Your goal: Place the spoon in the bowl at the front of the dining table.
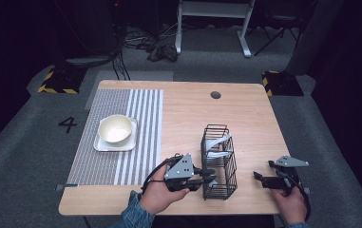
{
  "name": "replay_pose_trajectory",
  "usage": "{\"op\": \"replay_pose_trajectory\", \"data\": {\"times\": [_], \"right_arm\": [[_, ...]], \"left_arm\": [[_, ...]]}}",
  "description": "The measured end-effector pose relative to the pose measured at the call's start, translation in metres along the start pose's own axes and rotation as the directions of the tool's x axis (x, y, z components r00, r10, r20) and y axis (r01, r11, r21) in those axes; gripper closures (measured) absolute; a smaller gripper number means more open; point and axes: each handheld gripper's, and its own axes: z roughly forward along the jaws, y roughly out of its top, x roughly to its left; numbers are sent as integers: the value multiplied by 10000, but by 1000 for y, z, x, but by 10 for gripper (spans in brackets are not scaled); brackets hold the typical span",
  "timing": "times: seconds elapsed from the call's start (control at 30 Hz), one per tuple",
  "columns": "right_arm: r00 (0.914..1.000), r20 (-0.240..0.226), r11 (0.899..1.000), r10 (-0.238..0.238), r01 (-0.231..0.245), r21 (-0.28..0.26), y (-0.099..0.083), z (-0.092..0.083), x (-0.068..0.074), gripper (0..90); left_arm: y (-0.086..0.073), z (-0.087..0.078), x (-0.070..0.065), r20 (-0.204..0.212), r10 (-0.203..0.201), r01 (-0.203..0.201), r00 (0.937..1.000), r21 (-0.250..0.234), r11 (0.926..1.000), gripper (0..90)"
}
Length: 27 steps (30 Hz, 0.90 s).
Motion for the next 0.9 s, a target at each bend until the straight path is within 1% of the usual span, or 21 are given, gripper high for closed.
{"op": "replay_pose_trajectory", "data": {"times": [0.07,0.1,0.17,0.2,0.27,0.4,0.57,0.63,0.7,0.77,0.83,0.87,0.9], "right_arm": [[10000,0,10000,1,-1,0,0,0,0,154],[10000,0,10000,1,-1,0,0,0,0,154],[10000,0,10000,1,-1,0,0,0,0,154],[10000,0,10000,1,-1,0,0,0,0,154],[10000,0,10000,0,0,0,0,0,0,154],[10000,-2,10000,1,-1,0,0,0,0,154],[10000,-1,10000,2,-2,-1,0,0,0,154],[10000,-1,10000,0,0,-1,0,0,0,154],[10000,0,10000,-1,1,-1,0,0,0,154],[10000,-1,10000,1,-1,0,0,0,0,154],[10000,0,10000,0,0,-1,0,0,0,155],[10000,0,10000,0,0,-1,0,0,0,155],[10000,-1,10000,0,0,1,0,0,0,154]], "left_arm": [[1,0,0,-138,176,-176,9997,42,9998,807],[1,0,0,-138,176,-176,9997,42,9998,815],[3,1,1,-414,439,-433,9982,143,9990,828],[3,1,1,-414,439,-433,9982,143,9990,833],[5,1,5,-604,501,-487,9969,236,9985,842],[6,2,10,-608,392,-376,9974,271,9989,846],[9,3,11,-635,464,-438,9969,415,9982,851],[10,3,12,-637,406,-382,9971,387,9985,852],[13,2,13,-682,345,-328,9971,257,9991,852],[14,1,14,-696,338,-323,9970,230,9992,852],[21,-2,14,-623,344,-340,9975,65,9994,852],[21,-2,14,-623,344,-340,9975,65,9994,852],[26,-4,14,-556,333,-335,9979,-30,9994,852]]}}
